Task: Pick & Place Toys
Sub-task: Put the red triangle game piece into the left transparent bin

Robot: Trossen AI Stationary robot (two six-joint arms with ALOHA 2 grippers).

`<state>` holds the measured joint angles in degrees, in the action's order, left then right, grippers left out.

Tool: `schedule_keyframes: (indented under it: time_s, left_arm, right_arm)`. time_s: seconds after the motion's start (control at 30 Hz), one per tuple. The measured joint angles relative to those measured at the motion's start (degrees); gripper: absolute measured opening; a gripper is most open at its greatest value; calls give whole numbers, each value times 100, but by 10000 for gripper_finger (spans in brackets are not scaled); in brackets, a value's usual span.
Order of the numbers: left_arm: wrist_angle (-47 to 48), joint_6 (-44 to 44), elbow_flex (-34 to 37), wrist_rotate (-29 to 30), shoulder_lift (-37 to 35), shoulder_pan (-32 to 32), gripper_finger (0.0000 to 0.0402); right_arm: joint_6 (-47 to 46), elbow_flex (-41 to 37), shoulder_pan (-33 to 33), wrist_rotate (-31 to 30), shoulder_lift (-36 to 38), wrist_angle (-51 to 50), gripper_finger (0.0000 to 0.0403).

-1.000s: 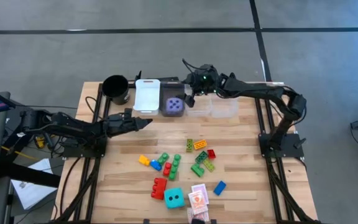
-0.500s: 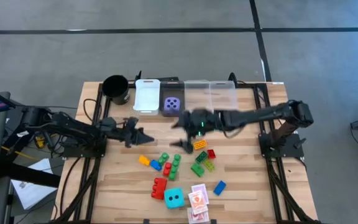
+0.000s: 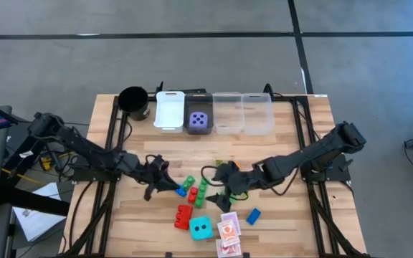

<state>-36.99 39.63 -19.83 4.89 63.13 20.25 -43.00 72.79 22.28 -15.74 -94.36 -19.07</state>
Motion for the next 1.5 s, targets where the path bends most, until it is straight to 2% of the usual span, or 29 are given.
schedule_keyframes:
  time_s: [0.13, 0.4, 0.53, 0.67, 0.8, 1.2, 1.33, 1.5]
  left_arm:
    - [755, 0, -197, 721, 0, -150, 0]
    - [832, 613, -200, 791, 2, -620, 0]
    - [836, 907, -200, 831, 2, -738, 0]
    - [830, 1038, -200, 1130, 2, -748, 0]
    - [830, 1234, -200, 1221, 2, -746, 0]
    - [852, 1183, -200, 1223, 2, -722, 0]
    - [864, 1179, -200, 1223, 2, -722, 0]
    - [871, 1170, -200, 1224, 2, -722, 0]
  right_arm:
    - [-837, -17, -62, 129, 2, -909, 395]
    - [-2030, -17, -581, 778, 4, -2892, 395]
    - [-2422, -17, -942, 933, 4, -3480, 395]
    - [-2833, -17, -1223, 1180, -16, -3839, 395]
    - [-2929, -121, -1419, 1624, -60, -3993, 395]
    - [-3204, -835, -1521, 2468, -62, -3048, 395]
    - [-3220, -843, -1521, 2492, -62, -2754, 395]
    - [-3313, -843, -1521, 2493, -62, -2843, 395]
